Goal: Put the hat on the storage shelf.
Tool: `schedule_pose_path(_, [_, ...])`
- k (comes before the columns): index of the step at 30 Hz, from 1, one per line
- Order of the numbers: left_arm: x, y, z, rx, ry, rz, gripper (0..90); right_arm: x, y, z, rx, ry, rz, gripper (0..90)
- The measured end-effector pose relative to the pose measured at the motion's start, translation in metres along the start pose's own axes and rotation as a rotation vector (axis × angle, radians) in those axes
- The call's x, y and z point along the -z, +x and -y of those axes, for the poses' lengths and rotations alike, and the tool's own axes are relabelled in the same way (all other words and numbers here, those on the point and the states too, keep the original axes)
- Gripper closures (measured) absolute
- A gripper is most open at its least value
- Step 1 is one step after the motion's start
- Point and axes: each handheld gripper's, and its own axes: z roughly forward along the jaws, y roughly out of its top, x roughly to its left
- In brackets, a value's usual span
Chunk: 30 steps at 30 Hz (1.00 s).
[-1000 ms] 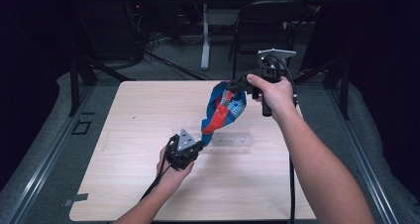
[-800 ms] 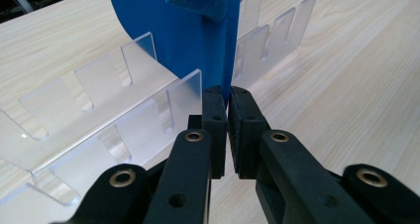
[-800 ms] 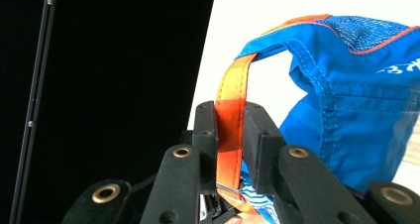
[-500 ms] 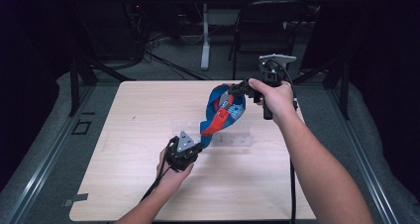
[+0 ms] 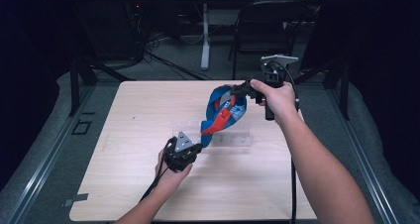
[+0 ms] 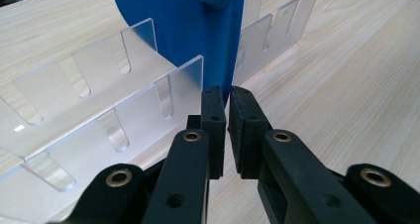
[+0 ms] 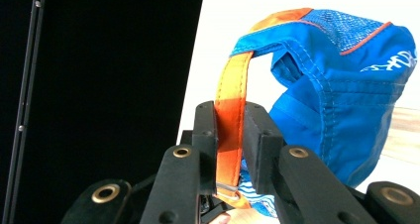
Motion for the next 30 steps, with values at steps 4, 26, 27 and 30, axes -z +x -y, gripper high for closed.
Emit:
schedule_pose_path(4, [0.001,0.000,0.000,0.004,-0.004,0.003,82.9,0.001,-0.004,0.001,-0.001,0.005,0.009,77.7])
schedule_pose_path(26, [0.009,0.006,0.006,0.036,-0.020,0.026,73.7,0.006,-0.020,0.004,-0.013,-0.007,0.045,75.9])
schedule_pose_path(27, [0.009,0.007,0.006,0.036,-0.019,0.026,72.6,0.006,-0.021,0.004,-0.013,-0.009,0.045,74.7])
schedule_pose_path(30, [0.011,0.008,0.007,0.044,-0.021,0.027,68.2,0.007,-0.023,0.005,-0.008,-0.011,0.066,72.0])
